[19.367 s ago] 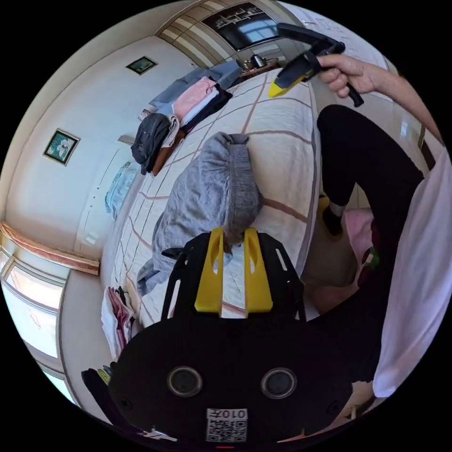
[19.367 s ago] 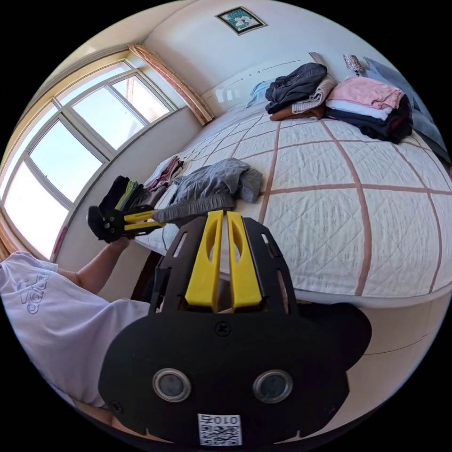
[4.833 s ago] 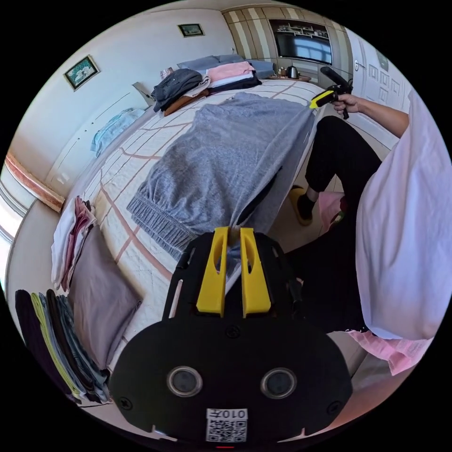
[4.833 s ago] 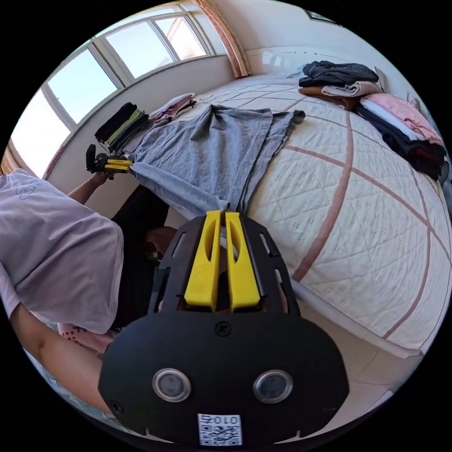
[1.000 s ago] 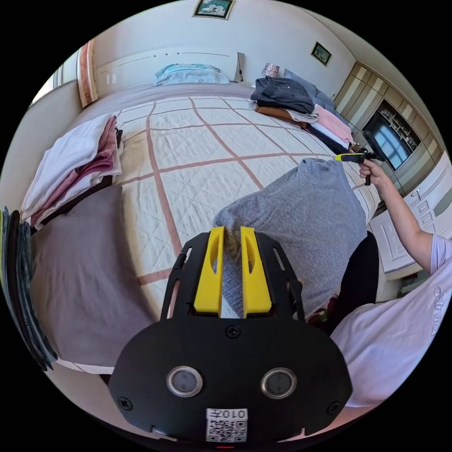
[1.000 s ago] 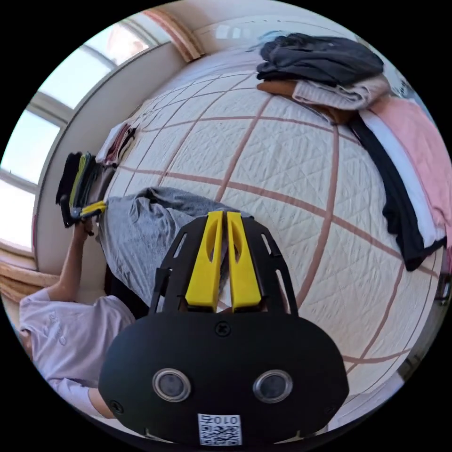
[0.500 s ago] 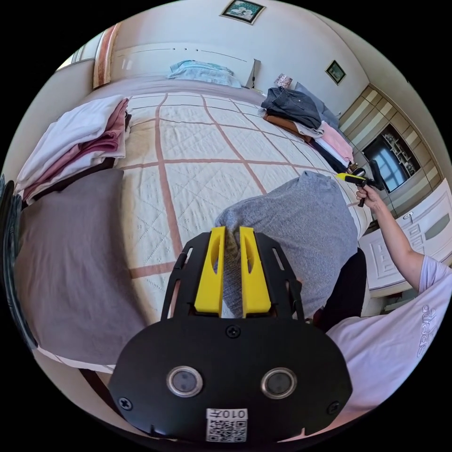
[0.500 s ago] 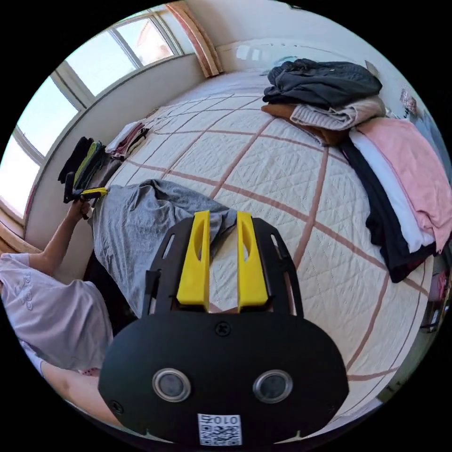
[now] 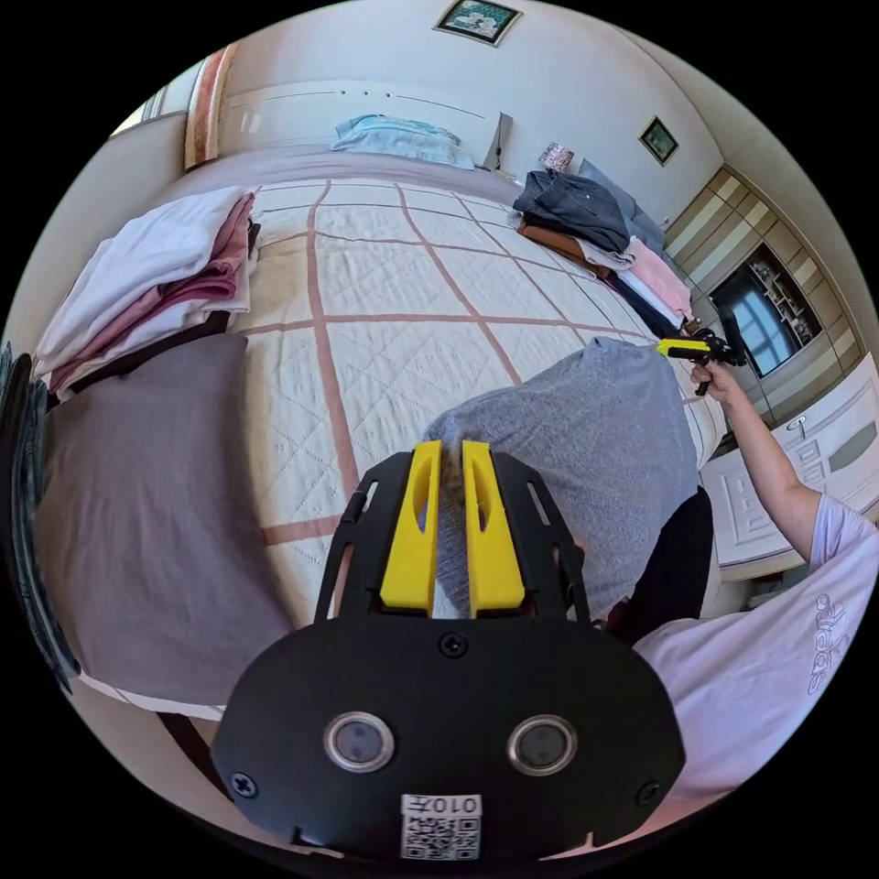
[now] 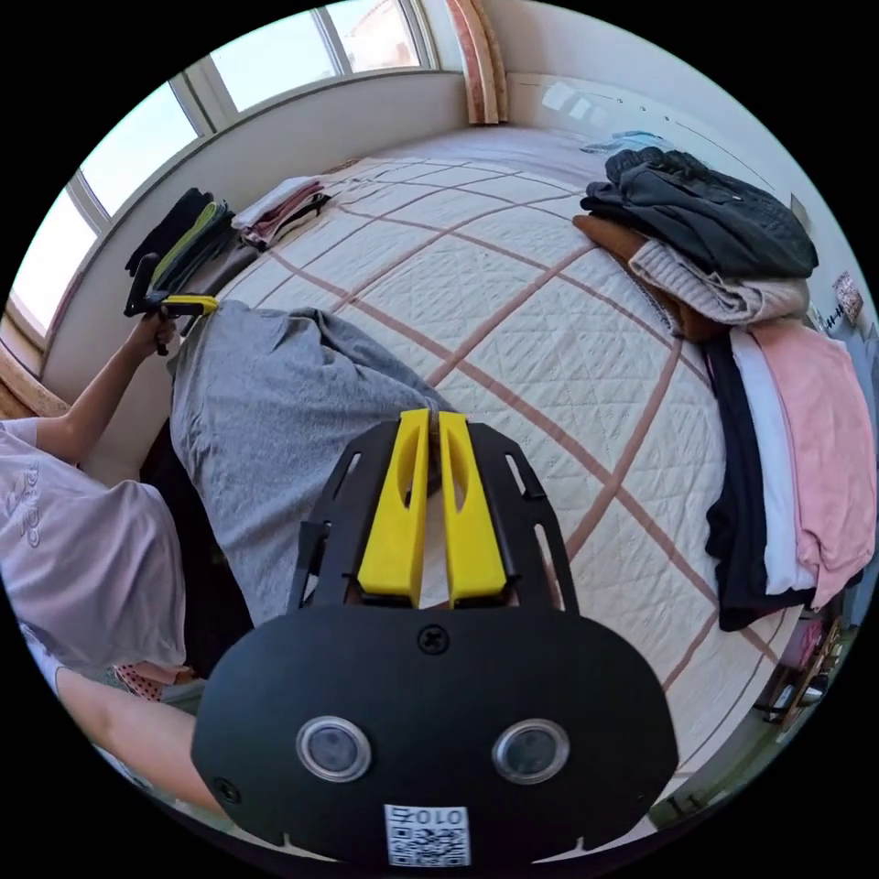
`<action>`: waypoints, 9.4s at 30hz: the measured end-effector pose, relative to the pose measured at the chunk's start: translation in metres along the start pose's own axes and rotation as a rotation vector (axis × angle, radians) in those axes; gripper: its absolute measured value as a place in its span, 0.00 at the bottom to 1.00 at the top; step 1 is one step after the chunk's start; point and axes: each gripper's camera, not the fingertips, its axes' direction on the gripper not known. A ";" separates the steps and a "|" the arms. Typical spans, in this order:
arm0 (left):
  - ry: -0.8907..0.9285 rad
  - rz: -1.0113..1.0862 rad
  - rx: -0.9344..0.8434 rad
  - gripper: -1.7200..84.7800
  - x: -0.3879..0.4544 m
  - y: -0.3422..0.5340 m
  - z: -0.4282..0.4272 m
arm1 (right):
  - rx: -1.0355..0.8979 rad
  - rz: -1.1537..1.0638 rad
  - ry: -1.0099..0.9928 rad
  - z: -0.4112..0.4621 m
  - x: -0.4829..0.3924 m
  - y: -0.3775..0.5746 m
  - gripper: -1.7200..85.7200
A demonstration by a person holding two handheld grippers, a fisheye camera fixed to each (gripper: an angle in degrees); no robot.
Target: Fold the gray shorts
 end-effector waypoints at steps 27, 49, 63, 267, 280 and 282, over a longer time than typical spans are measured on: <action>-0.161 0.218 0.128 0.14 0.127 0.173 -0.070 | 0.245 0.296 0.189 -0.032 -0.232 0.234 0.12; 0.236 0.205 0.102 0.02 0.063 0.163 -0.092 | 0.062 0.184 0.325 -0.027 -0.255 0.224 0.06; 0.352 0.092 0.016 0.02 0.021 0.177 -0.024 | -0.005 0.137 0.293 -0.030 -0.240 0.219 0.05; 0.368 0.492 -0.087 0.10 0.253 -0.359 -0.043 | 0.405 0.388 -0.055 -0.014 -0.205 0.170 0.11; 0.327 0.346 -0.171 0.14 0.278 -0.263 0.014 | 0.355 0.464 -0.033 0.037 -0.241 0.202 0.13; 0.373 0.260 -0.140 0.14 0.264 -0.230 -0.002 | 0.441 0.436 -0.038 0.015 -0.267 0.223 0.14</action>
